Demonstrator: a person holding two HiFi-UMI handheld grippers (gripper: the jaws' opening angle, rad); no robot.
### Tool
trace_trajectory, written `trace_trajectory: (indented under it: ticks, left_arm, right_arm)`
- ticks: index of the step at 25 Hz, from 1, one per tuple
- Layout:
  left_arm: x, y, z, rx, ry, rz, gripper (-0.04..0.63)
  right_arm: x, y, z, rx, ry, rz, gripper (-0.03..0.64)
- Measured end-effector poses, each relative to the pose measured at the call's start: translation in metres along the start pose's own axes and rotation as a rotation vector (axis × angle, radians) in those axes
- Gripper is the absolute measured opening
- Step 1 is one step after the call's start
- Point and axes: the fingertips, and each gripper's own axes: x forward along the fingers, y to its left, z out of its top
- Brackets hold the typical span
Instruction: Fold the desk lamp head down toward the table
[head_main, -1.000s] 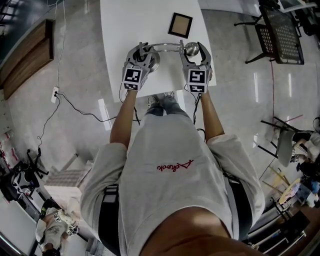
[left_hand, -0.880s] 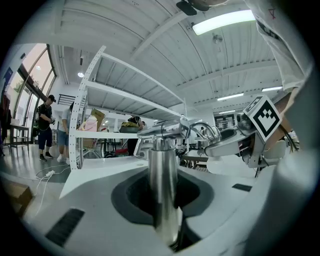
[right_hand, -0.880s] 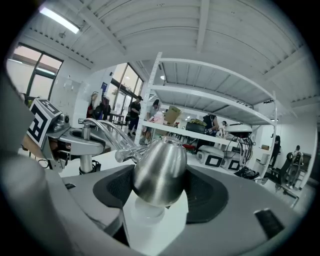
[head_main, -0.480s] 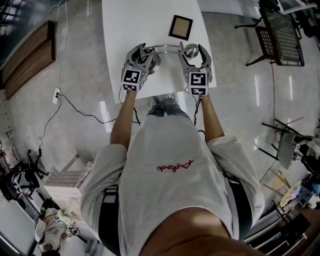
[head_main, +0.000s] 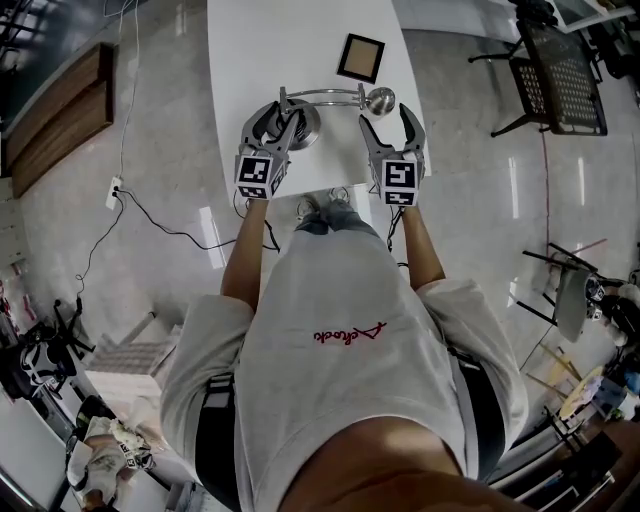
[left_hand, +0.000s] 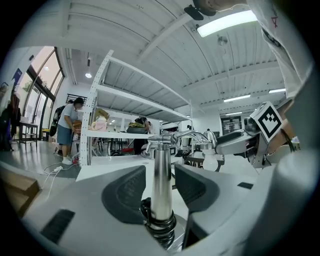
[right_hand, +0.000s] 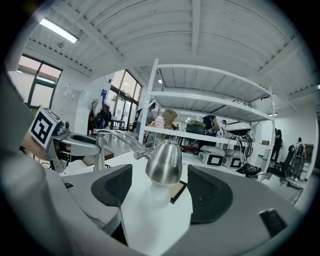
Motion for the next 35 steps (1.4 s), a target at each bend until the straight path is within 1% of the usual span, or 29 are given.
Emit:
trace_trajectory:
  ticks: [4,6,7,8,9,12,14,15,17,18,22,25,32,35]
  left_arm:
    - [-0.016,-0.002,0.001,-0.016,-0.006,0.029,0.198]
    - [-0.022,-0.006,0.002,-0.021,-0.012,0.035,0.198]
    - [-0.024,-0.008,0.002,-0.022,-0.012,0.035,0.198]
    - [-0.026,-0.009,0.002,-0.022,-0.012,0.034,0.193]
    - [-0.028,-0.011,0.001,-0.021,-0.013,0.034,0.192]
    - [-0.036,-0.014,0.002,-0.019,-0.027,0.036,0.144]
    - [-0.041,-0.014,0.004,-0.017,-0.036,0.028,0.095]
    - [-0.043,-0.015,0.005,-0.017,-0.039,0.022,0.086]
    - [-0.048,-0.018,0.007,-0.016,-0.042,0.008,0.038]
    - [-0.05,-0.02,0.009,-0.015,-0.045,0.002,0.028]
    - [-0.057,-0.026,0.016,-0.006,-0.066,-0.015,0.028]
    - [-0.065,-0.036,0.016,0.0,-0.072,-0.015,0.028]
    - [-0.091,-0.058,0.02,0.014,-0.082,0.018,0.028]
    - [-0.102,-0.071,0.019,0.008,-0.087,0.028,0.028]
  right_arm:
    - [-0.018,-0.002,0.002,0.034,-0.014,-0.027,0.328]
    - [-0.025,-0.003,0.003,0.044,-0.022,-0.042,0.305]
    - [-0.028,-0.003,0.003,0.048,-0.025,-0.047,0.272]
    - [-0.03,-0.002,0.003,0.055,-0.026,-0.049,0.226]
    - [-0.032,-0.001,0.003,0.065,-0.026,-0.048,0.201]
    - [-0.036,0.003,0.005,0.093,-0.033,-0.05,0.084]
    - [-0.039,0.008,0.009,0.11,-0.043,-0.053,0.015]
    - [-0.04,0.012,0.011,0.117,-0.049,-0.05,0.014]
    - [-0.044,0.019,0.014,0.127,-0.056,-0.043,0.014]
    - [-0.045,0.022,0.015,0.131,-0.058,-0.039,0.014]
    - [-0.05,0.032,0.022,0.138,-0.077,-0.029,0.014]
    - [-0.058,0.039,0.024,0.133,-0.088,-0.005,0.012]
    - [-0.082,0.053,0.026,0.121,-0.104,0.064,0.012]
    - [-0.095,0.06,0.025,0.115,-0.107,0.084,0.012]
